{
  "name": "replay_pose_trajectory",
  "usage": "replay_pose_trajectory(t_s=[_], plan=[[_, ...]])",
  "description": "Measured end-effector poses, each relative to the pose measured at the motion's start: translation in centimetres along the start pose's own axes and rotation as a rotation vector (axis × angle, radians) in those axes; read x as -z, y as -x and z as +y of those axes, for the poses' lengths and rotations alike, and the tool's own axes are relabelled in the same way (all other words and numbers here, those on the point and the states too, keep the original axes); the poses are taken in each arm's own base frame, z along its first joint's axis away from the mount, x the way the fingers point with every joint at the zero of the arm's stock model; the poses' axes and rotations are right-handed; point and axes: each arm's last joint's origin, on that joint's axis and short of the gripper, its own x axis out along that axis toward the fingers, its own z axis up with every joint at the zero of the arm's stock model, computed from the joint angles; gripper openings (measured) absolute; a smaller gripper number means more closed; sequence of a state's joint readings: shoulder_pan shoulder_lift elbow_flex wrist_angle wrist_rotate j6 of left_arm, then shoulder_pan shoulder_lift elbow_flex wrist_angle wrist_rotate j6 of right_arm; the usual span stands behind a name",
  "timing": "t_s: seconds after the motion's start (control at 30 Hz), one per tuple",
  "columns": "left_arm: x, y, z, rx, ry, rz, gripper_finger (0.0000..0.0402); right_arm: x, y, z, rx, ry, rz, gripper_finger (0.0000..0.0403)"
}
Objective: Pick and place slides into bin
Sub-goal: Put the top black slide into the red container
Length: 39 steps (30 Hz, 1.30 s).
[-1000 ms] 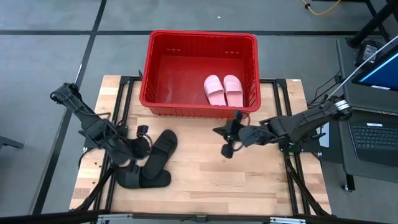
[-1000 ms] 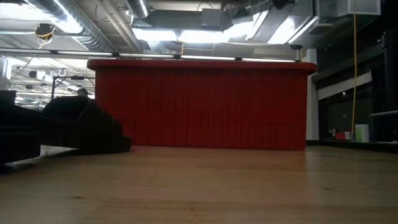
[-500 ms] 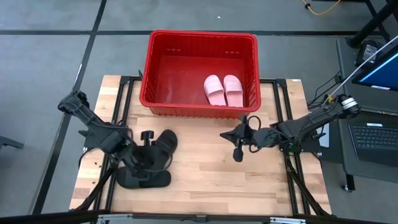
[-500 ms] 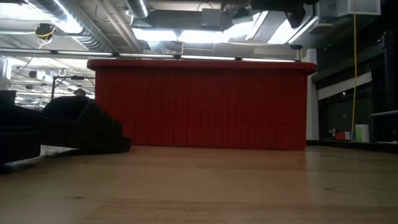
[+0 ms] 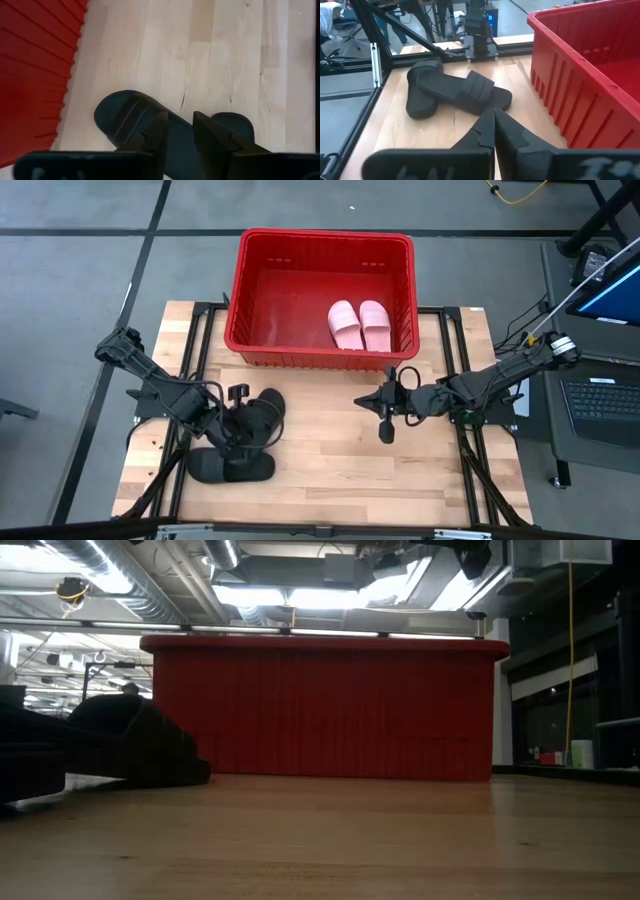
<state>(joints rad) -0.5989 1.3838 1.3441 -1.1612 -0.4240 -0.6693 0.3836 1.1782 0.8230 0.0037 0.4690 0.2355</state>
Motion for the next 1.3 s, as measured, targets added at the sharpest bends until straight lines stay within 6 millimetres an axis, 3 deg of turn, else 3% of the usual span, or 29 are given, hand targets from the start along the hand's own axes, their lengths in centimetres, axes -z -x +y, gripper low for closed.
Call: replay_pose_trajectory(t_s=[0.43, 0.63, 0.87, 1.03, 1.3], plan=[[1.0, -0.8, 0.4, -0.061, -0.079, 0.082, 0.0180, 0.0, 0.0, 0.0, 0.001, 0.003, 0.001, 0.0004], [3.0, -3.9, 0.1, -0.130, -0.226, 0.187, 0.0184, 0.0, 0.0, 0.0, 0.001, 0.002, 0.001, 0.0004], [4.3, -7.0, -0.3, -0.159, -0.255, 0.225, 0.0184, 0.0, 0.0, 0.0, 0.003, 0.002, 0.001, 0.0004], [3.8, -8.1, -1.1, -0.129, -0.298, 0.150, 0.0184, 0.0, 0.0, 0.0, 0.003, 0.001, 0.001, 0.0004], [5.4, -9.7, -0.5, -0.168, -0.325, 0.210, 0.0184, 0.0, 0.0, 0.0, 0.004, 0.001, 0.001, 0.0004]])
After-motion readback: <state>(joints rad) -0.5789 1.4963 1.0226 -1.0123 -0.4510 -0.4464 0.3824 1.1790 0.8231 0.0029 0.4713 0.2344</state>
